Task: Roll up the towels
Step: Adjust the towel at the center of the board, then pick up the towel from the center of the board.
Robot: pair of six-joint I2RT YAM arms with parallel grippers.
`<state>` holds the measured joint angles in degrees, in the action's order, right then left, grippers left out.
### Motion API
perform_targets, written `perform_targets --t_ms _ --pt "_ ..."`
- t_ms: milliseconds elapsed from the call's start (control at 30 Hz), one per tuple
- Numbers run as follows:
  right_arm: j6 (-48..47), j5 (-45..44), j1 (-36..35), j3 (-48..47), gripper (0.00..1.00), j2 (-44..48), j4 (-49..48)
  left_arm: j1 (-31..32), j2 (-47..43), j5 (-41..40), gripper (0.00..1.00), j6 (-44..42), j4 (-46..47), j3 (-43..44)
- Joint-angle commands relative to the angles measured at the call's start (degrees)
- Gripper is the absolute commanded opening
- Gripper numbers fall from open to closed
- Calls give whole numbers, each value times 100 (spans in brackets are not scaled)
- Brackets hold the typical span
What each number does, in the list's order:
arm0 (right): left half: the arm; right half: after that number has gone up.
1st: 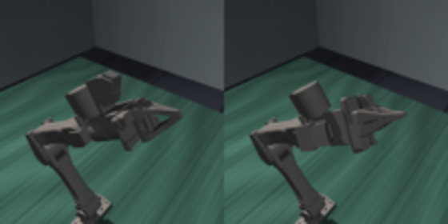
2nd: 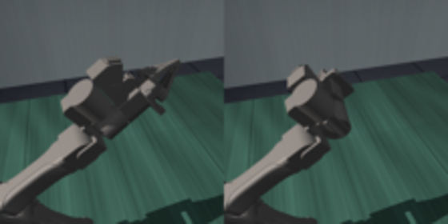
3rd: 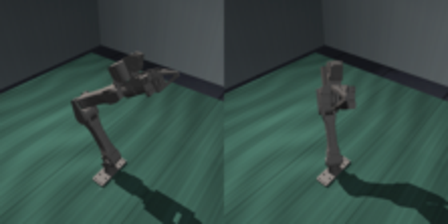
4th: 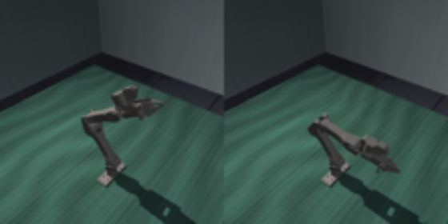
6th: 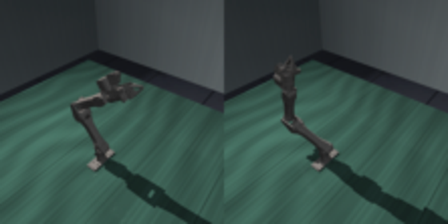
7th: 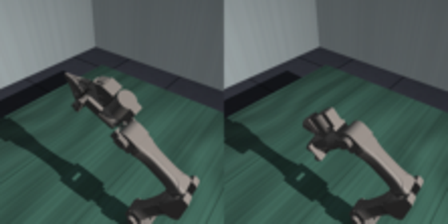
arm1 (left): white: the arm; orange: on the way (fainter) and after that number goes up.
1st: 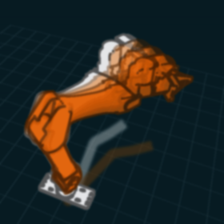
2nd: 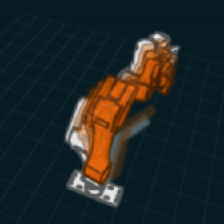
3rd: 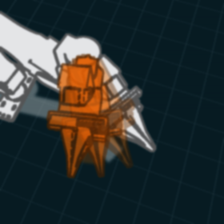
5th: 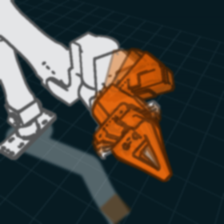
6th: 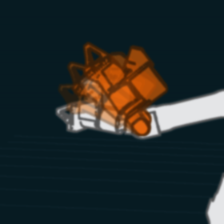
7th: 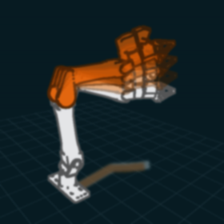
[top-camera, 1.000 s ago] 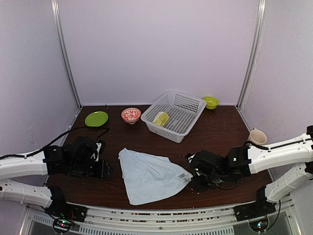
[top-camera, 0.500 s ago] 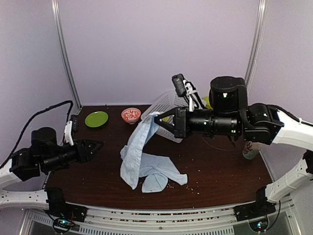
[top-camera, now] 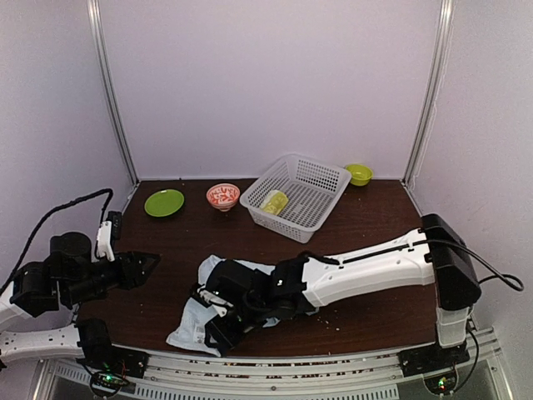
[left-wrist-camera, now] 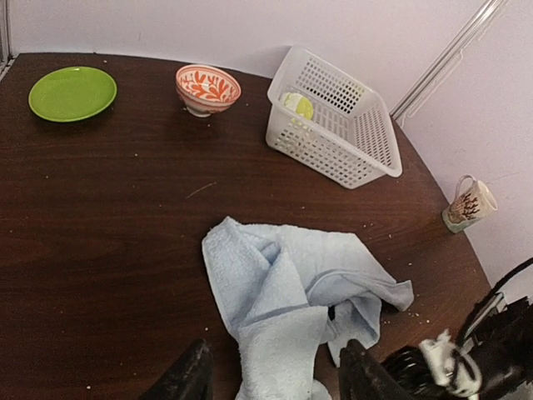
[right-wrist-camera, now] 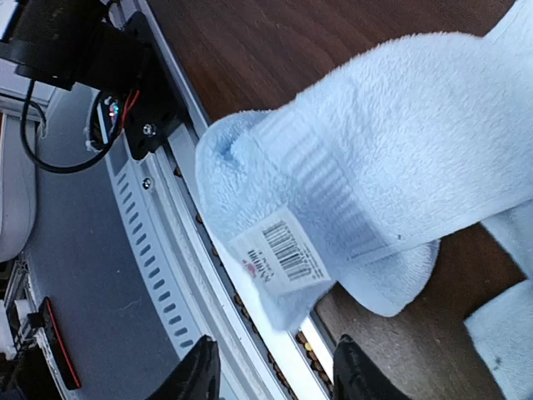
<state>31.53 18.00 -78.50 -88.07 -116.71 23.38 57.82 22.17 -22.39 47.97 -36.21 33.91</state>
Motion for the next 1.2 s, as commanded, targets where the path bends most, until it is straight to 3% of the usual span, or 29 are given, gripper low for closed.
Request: perform_targets --t_ms 0,233,500,700,833,1167 --pt "-66 -245 284 200 51 1217 -92 22 -123 -55 52 108 -459 30" --pt "286 -994 1024 2534 55 2974 -515 128 851 937 51 213 -633 235" --pt "442 -1455 1528 4000 54 4040 -635 2669 3567 129 55 199 -1925 1799" --pt "346 -1433 1684 4378 54 4297 -778 3723 5613 31 55 -297 -2602 2888" --pt "358 -1443 1737 4604 53 4430 -868 3868 6643 270 49 -833 -2311 3262" --pt "656 -1572 1759 5166 53 5217 -898 3386 7079 1106 48 -740 -1154 2517"
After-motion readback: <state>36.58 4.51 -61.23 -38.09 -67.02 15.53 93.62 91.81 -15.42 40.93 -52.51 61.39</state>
